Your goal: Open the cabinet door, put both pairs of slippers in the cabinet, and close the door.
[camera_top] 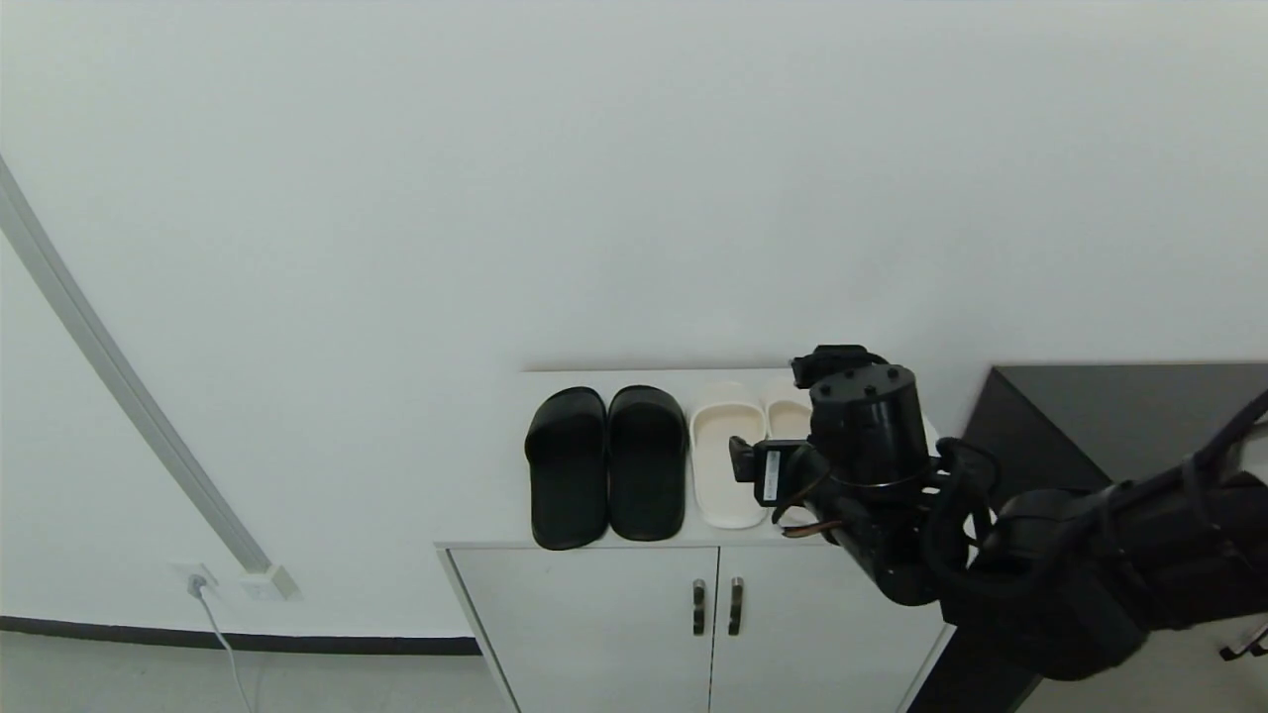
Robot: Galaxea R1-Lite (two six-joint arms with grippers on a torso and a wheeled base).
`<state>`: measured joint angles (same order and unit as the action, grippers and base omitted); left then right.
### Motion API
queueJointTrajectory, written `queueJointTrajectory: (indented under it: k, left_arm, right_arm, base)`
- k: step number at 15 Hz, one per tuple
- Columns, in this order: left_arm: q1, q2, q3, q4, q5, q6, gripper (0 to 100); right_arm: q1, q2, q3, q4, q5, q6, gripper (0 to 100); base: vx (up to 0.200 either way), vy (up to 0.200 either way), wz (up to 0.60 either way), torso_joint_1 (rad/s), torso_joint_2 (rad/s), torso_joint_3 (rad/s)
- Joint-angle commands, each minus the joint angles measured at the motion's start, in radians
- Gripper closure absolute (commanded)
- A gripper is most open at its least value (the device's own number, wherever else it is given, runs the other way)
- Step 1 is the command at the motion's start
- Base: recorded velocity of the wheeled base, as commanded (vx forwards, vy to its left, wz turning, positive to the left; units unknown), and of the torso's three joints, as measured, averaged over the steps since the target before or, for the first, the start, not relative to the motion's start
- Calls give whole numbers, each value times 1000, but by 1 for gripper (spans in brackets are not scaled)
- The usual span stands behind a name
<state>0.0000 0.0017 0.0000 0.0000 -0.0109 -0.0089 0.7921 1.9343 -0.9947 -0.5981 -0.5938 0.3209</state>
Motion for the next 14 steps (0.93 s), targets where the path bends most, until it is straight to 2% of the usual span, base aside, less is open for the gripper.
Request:
queueJointTrajectory:
  k: [1,14]
  left_arm:
    - [0,0,0,0,0,0,100]
    - [-2,0,0,0,0,0,100]
  right_arm:
    - [-31,111,-68,-5,-1,1,0]
    - [-142,384,-394,-2,3,-49,0]
  base:
    - [0,0,0,0,0,0]
    - [0,0,0,0,0,0]
